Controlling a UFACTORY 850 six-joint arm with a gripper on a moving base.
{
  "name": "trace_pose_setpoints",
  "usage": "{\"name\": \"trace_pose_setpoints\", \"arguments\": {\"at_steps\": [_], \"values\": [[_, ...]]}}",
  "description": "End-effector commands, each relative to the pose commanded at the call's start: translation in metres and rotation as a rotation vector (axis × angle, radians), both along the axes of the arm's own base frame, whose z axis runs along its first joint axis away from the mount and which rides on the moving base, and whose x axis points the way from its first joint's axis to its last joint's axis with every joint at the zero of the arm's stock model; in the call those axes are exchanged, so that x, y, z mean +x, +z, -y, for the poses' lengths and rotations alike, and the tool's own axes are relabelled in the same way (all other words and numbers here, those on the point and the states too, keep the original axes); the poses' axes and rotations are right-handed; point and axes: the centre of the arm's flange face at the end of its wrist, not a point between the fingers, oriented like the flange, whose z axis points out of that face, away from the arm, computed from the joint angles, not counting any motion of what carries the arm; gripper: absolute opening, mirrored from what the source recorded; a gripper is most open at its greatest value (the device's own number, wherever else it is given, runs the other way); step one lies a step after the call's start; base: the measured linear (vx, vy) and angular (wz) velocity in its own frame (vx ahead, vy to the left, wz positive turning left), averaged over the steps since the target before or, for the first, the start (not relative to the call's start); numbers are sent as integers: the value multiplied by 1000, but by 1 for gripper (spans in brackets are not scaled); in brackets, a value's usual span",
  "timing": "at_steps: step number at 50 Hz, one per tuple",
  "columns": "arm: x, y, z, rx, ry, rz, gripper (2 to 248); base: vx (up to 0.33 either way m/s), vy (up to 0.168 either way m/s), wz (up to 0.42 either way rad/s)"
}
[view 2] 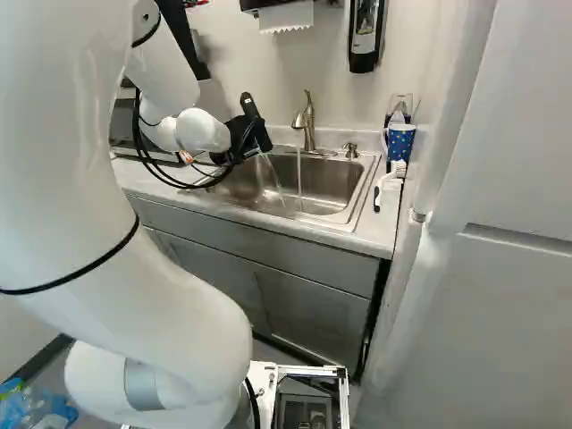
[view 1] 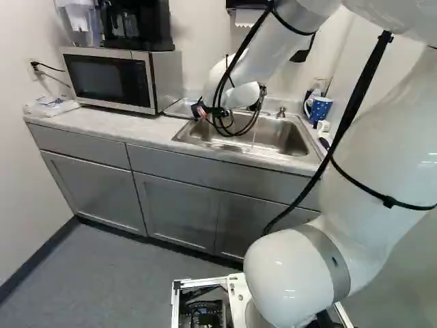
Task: Rinse the cup and place it in the tray
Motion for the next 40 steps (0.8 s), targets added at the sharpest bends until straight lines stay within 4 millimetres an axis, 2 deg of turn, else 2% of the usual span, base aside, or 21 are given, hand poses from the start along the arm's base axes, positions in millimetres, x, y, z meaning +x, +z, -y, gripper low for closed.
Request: {"name": "trace_pose_setpoints", "arguments": {"at_steps": [40], "values": [[0,0,0,382,-165,-63,125,0,0,0]]}}
